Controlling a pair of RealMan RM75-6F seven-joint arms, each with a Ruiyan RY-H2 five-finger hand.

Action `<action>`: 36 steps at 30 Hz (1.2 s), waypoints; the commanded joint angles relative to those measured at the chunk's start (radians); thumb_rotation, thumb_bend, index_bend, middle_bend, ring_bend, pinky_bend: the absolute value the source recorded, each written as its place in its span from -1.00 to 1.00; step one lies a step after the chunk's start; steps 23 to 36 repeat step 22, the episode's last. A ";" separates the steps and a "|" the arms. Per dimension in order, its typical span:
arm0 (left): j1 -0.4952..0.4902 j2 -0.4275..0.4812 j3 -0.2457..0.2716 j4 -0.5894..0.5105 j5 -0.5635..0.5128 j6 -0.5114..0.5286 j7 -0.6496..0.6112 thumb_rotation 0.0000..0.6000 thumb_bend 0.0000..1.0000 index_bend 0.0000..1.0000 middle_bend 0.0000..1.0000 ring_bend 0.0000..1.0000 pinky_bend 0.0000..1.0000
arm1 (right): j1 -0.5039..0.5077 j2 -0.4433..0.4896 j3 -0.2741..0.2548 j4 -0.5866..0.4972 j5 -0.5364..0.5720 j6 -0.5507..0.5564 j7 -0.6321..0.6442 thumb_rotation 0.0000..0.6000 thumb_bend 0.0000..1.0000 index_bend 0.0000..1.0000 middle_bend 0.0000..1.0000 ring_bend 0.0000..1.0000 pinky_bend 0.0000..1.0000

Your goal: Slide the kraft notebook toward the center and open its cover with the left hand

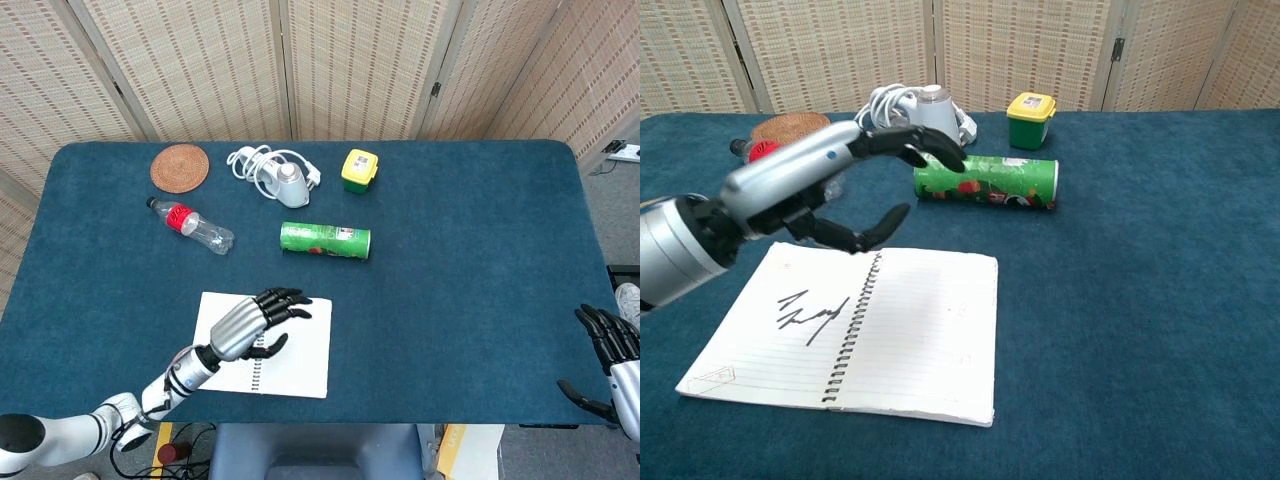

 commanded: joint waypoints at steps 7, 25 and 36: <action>0.178 0.221 -0.039 -0.187 -0.230 -0.026 0.209 1.00 -0.24 -0.52 -0.59 -0.70 -0.56 | 0.036 0.004 0.005 -0.002 -0.007 -0.048 -0.006 1.00 -0.59 -1.00 -0.79 -0.85 -0.77; 0.453 0.457 -0.029 -0.375 -0.364 0.154 0.528 1.00 -0.29 -0.51 -0.59 -0.71 -0.56 | 0.100 -0.008 0.020 -0.002 0.009 -0.137 -0.028 1.00 -0.59 -1.00 -0.79 -0.85 -0.77; 0.453 0.457 -0.029 -0.375 -0.364 0.154 0.528 1.00 -0.29 -0.51 -0.59 -0.71 -0.56 | 0.100 -0.008 0.020 -0.002 0.009 -0.137 -0.028 1.00 -0.59 -1.00 -0.79 -0.85 -0.77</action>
